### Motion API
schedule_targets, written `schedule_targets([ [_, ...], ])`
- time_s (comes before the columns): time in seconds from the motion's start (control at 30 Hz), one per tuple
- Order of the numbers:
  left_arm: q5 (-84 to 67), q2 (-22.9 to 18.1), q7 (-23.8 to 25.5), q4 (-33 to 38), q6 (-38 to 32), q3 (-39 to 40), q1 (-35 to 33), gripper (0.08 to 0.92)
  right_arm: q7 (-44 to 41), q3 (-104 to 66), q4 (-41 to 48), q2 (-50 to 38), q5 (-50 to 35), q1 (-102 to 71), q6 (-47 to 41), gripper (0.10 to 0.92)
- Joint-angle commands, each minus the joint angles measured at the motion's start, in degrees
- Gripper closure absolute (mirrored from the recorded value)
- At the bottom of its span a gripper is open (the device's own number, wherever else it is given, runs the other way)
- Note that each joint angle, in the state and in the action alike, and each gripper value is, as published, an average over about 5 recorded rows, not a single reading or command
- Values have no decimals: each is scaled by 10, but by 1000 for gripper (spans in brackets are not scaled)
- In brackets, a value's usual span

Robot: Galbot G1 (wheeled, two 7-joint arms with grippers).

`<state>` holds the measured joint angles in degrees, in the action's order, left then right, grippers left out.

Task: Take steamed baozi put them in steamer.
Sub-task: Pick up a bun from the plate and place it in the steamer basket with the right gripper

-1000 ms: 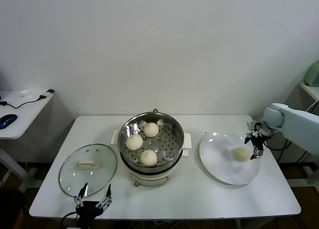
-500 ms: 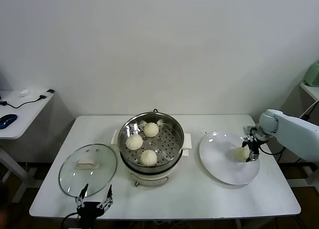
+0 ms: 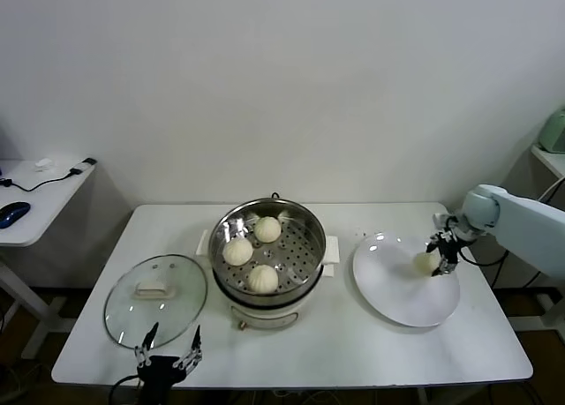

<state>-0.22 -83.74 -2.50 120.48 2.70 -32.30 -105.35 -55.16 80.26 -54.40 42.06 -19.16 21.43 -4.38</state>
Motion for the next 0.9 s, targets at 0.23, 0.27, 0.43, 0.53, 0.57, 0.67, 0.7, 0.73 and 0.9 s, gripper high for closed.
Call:
schedule_targets([
  [0.23, -1, 10, 0, 15, 1, 5, 0, 177, 56, 257, -319, 77, -351, 467, -93, 364],
  [0.27, -1, 11, -1, 16, 1, 5, 0, 177, 65, 256, -333, 92, -375, 481, -102, 364],
  [0.43, -2, 15, -1, 23, 2, 7, -1, 177, 118, 235, -382, 159, -447, 484, -140, 364],
  [0.53, -3, 15, -2, 26, 2, 8, -2, 177, 151, 233, -396, 194, -455, 452, -157, 364],
  [0.57, -3, 15, -2, 28, 2, 8, -2, 177, 160, 233, -399, 203, -454, 438, -163, 364],
  [0.67, -4, 15, -2, 32, 3, 7, -5, 177, 190, 227, -402, 221, -440, 381, -183, 364],
  [0.7, -4, 15, -2, 34, 3, 7, -5, 177, 199, 225, -401, 223, -433, 362, -190, 364],
  [0.73, -5, 15, -2, 35, 4, 6, -6, 177, 209, 223, -400, 224, -426, 343, -197, 364],
  [0.9, -6, 12, -2, 41, 6, 4, -9, 177, 251, 212, -370, 222, -383, 262, -225, 364],
])
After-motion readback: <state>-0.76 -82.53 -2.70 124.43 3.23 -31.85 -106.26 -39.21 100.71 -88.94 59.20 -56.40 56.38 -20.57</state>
